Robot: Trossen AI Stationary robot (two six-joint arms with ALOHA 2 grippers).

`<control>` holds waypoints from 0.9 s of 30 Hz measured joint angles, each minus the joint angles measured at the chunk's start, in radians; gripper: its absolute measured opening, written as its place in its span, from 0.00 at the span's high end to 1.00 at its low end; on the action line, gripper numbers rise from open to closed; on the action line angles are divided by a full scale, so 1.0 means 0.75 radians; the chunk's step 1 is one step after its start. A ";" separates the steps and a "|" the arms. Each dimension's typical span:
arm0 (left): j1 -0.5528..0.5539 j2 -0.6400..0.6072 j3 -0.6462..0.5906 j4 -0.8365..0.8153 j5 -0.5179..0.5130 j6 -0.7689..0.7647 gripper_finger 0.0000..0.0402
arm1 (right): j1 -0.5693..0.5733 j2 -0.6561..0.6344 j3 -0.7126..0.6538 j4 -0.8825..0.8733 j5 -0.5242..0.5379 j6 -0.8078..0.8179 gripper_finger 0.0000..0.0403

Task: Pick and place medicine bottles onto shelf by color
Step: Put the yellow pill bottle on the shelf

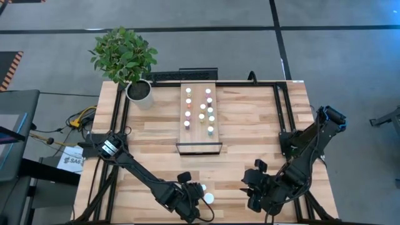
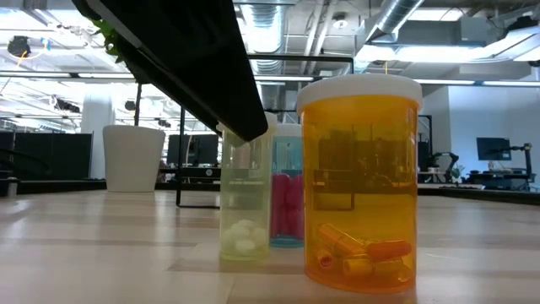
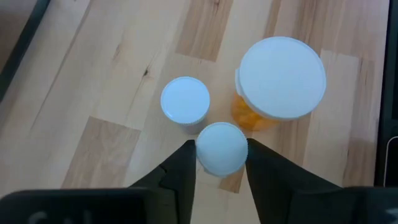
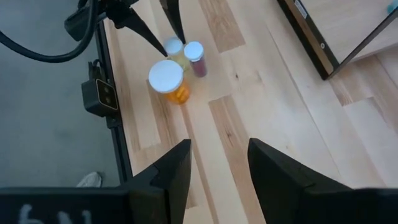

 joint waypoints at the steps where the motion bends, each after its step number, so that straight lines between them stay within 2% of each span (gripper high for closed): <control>1: 0.000 0.000 0.000 0.000 0.000 0.000 0.74 | 0.000 0.000 0.000 -0.002 0.000 0.000 0.55; 5: 0.000 -0.001 0.001 0.001 0.007 -0.017 0.77 | 0.000 0.000 0.000 -0.025 0.000 0.000 0.55; 10: -0.001 -0.001 0.022 -0.013 0.054 -0.030 0.75 | 0.000 0.000 0.000 -0.065 -0.006 -0.001 0.55; 15: 0.002 -0.002 0.119 -0.159 0.081 -0.075 0.74 | 0.000 -0.006 0.000 -0.139 -0.030 -0.001 0.55; 22: 0.039 -0.002 0.422 -0.485 0.097 -0.131 0.75 | 0.001 -0.085 0.001 -0.334 -0.060 -0.035 0.55; 27: 0.114 -0.002 0.710 -0.621 0.120 -0.122 0.75 | 0.001 -0.189 0.001 -0.478 -0.008 -0.061 0.55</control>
